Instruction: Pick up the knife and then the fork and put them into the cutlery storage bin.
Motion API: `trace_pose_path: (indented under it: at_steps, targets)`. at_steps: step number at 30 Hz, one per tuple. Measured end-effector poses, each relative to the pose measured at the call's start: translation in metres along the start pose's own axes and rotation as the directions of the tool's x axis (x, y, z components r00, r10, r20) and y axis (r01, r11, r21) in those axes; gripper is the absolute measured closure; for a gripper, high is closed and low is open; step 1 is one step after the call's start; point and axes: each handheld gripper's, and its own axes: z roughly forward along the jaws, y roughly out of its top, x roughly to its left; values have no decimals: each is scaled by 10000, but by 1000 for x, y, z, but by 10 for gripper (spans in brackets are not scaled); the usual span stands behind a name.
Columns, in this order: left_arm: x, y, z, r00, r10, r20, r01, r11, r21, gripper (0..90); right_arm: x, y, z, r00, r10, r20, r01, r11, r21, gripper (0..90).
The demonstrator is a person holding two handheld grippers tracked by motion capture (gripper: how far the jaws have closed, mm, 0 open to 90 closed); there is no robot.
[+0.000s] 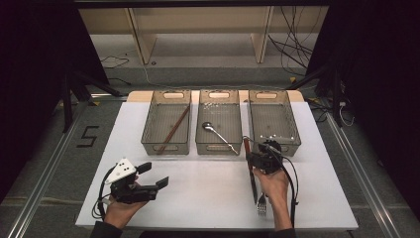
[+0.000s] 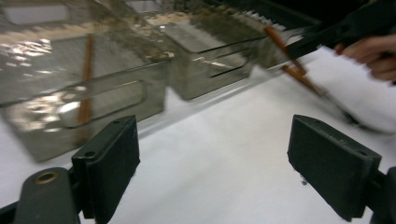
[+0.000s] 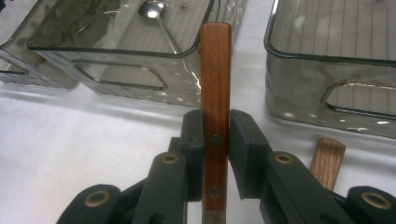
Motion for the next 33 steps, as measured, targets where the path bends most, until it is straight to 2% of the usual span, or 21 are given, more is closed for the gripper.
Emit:
trace_pose_path:
  at_steps: [2,5,8,10,14,16,19,21,22,26,29,33]
  targets:
    - [-10,1,13,9997,-122,189,117,9996,247,173,1,0,-1,10000,-37,-11,36,10000,-38,767]
    - [-30,2,39,9977,67,668,-118,9970,765,182,2,-1,-1,9999,-100,-11,99,9999,-40,767]
    - [-49,5,64,9913,-11,1314,-140,9934,1139,189,3,-2,-2,9999,-142,-82,141,9999,-78,767]
    - [-58,7,78,9871,-15,1602,-202,9908,1338,190,4,-2,-5,9997,-200,-128,198,9997,-173,767]
    - [-68,9,103,9777,-473,2046,130,9861,1655,199,8,-4,-10,9993,-259,-262,248,9989,-398,767]
    - [-72,10,110,9785,-368,2031,17,9854,1701,202,11,-5,-13,9988,-359,-329,342,9982,-497,767]
    - [-75,10,120,9761,-456,2123,68,9836,1801,210,14,-6,-16,9978,-505,-432,476,9967,-658,767]
    - [-79,9,131,9763,-387,2129,-29,9814,1919,218,16,-7,-15,9972,-584,-462,552,9961,-682,767]
    - [-81,10,137,9744,-454,2202,2,9796,2010,221,17,-7,-15,9972,-591,-450,560,9963,-659,767]
    - [-95,12,163,9608,-950,2603,374,9753,2178,236,18,-7,-14,9971,-595,-467,566,9965,-621,767]
    - [-99,11,176,9620,-1050,2521,464,9725,2280,251,17,-7,-15,9970,-583,-501,549,9963,-665,766]
    - [-99,13,185,9570,-1548,2454,1005,9703,2202,273,16,-8,-15,9967,-595,-557,555,9960,-705,766]
